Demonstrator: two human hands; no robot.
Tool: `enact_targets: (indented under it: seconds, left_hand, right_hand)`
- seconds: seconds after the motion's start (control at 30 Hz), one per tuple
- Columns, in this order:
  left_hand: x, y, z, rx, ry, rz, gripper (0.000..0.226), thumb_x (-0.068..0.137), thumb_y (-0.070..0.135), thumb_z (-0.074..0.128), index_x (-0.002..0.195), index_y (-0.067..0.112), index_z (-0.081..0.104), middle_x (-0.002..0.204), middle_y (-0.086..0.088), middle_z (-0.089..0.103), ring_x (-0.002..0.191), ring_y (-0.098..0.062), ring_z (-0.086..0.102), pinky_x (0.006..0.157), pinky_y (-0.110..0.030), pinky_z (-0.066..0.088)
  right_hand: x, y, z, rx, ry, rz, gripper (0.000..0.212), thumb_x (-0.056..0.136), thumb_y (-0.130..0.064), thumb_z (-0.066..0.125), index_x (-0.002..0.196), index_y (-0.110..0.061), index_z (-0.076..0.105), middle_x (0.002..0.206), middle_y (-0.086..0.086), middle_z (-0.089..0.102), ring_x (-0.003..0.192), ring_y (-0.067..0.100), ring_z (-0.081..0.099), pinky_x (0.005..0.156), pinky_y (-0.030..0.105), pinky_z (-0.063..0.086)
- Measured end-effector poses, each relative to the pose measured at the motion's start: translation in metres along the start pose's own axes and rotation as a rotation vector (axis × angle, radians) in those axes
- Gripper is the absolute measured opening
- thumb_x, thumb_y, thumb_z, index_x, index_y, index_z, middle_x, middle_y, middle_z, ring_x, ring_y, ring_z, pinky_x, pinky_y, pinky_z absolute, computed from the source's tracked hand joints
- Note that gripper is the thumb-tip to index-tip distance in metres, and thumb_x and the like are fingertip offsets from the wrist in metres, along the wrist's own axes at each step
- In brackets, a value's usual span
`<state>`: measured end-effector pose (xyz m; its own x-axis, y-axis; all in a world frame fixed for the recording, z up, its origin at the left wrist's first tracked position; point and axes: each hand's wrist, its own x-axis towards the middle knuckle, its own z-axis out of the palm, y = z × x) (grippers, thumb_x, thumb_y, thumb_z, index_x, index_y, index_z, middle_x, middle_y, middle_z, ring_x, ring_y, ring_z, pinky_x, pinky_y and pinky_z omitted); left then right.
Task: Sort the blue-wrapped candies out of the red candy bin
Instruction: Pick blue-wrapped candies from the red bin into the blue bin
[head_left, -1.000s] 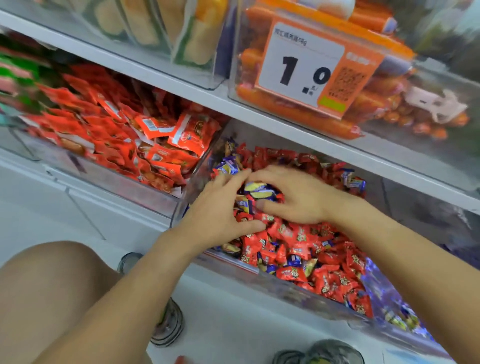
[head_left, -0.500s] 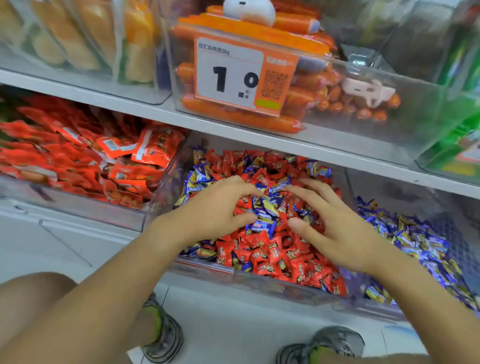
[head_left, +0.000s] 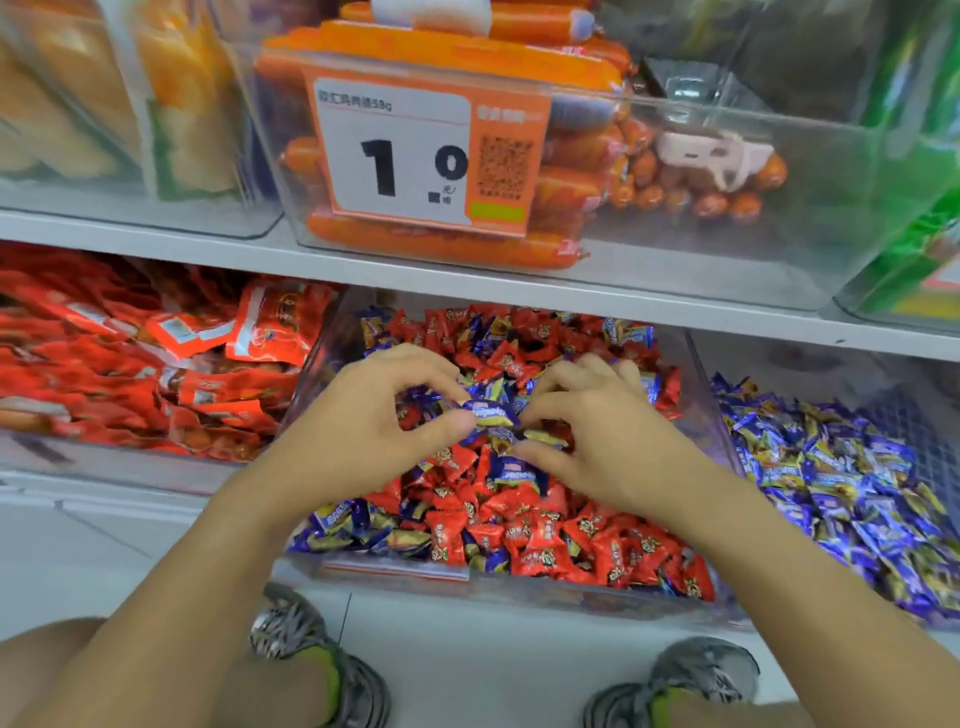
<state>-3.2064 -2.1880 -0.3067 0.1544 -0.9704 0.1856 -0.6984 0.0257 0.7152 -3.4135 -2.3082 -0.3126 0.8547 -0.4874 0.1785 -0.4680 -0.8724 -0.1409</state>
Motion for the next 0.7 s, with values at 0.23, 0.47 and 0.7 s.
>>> enact_targets:
  seconds: [0.23, 0.47, 0.7]
  left_hand:
    - [-0.002, 0.002, -0.011, -0.229, 0.085, -0.171, 0.02, 0.083, 0.013, 0.072, 0.071, 0.007, 0.057, 0.085, 0.005, 0.073, 0.076, -0.01, 0.07, 0.07, -0.027, 0.055]
    - [0.01, 0.003, -0.003, -0.265, 0.074, -0.207, 0.02, 0.096, 0.005, 0.045, 0.103, 0.022, 0.053, 0.085, 0.001, 0.071, 0.057, -0.025, 0.059, 0.055, -0.04, 0.05]
    - [0.009, 0.0, 0.02, 0.333, -0.117, -0.14, 0.036, 0.089, 0.054, 0.057, 0.117, 0.031, 0.054, 0.091, 0.014, 0.042, 0.08, -0.007, 0.05, 0.068, -0.024, 0.037]
  right_hand:
    - [0.004, -0.002, -0.017, 0.213, 0.1, 0.116, 0.016, 0.098, -0.036, 0.056, 0.108, -0.027, 0.065, 0.085, -0.007, 0.069, 0.084, 0.016, 0.062, 0.088, 0.039, 0.044]
    - [0.032, -0.005, -0.022, 0.29, -0.067, 0.061, 0.036, 0.102, -0.036, 0.045, 0.136, -0.026, 0.049, 0.073, -0.007, 0.058, 0.072, -0.001, 0.056, 0.066, 0.015, 0.04]
    - [0.05, -0.009, -0.018, -0.107, -0.5, 0.001, 0.069, 0.087, -0.062, 0.06, 0.147, -0.04, 0.035, 0.112, 0.004, 0.052, 0.112, 0.024, 0.05, 0.078, 0.03, 0.033]
